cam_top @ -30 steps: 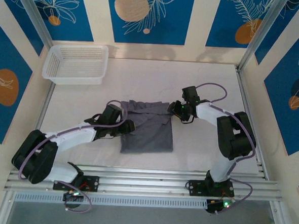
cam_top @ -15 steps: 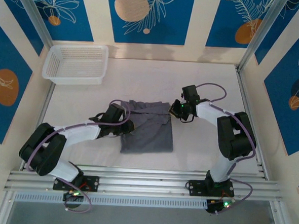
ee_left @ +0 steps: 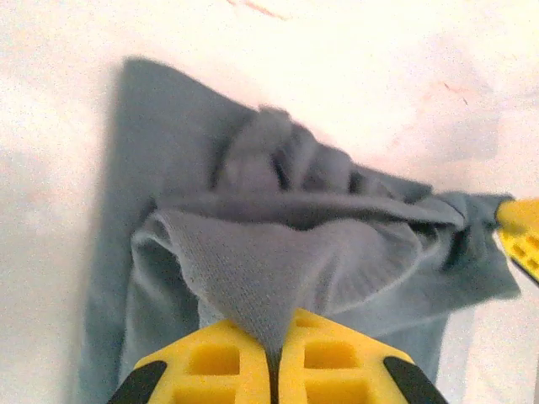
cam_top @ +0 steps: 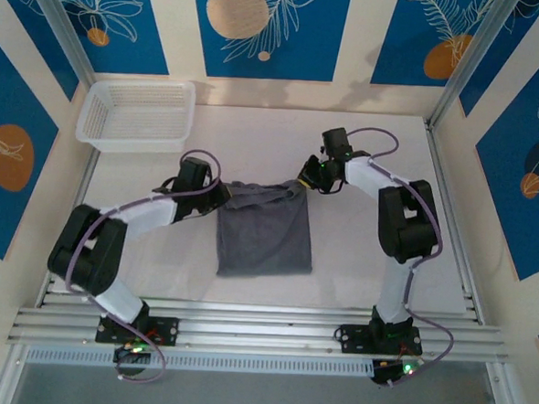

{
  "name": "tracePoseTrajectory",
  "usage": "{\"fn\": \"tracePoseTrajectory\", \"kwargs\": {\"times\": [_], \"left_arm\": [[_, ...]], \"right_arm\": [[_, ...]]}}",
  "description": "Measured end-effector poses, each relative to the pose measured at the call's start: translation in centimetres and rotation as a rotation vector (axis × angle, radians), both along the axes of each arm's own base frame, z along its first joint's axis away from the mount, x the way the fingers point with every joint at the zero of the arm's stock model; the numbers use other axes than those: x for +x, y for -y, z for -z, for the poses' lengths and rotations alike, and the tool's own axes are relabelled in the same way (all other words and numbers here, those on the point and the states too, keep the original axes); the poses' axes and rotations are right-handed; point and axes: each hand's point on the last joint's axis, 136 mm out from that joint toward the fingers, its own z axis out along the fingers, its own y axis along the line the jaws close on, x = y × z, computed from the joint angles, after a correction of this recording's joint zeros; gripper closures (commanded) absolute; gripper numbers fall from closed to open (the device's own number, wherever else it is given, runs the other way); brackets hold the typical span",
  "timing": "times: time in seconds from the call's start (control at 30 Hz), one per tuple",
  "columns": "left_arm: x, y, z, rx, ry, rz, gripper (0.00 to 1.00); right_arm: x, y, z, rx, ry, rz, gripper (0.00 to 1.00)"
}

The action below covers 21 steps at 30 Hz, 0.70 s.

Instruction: Fold the inside-out t-shirt

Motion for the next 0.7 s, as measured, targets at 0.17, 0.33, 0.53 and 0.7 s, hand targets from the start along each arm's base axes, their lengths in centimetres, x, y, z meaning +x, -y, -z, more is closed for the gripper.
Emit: {"fn": "tracePoseTrajectory", "kwargs": {"times": [0.17, 0.33, 0.53, 0.7], "left_arm": [[2.8, -1.7, 2.2, -0.033, -0.048, -0.058, 0.58], [5.5, -3.4, 0.9, -0.04, 0.001, -0.091, 0.5], [6.5, -4.3, -1.2, -0.021, 0.06, -0.061, 0.64], [3.0, -4.0, -2.0, 0.023, 0.068, 0.004, 1.0]], "right_arm": [[0.5, 1.4, 0.9, -0.018, -0.026, -0.006, 0.64], [0.3, 2.9, -1.2, -0.042, 0.042, -0.026, 0.65], [-4.6, 2.2, -3.7, -0.061, 0.136, -0.097, 0.91], [-7.9, 0.3, -0.4, -0.098, 0.056, -0.155, 1.0]]}}
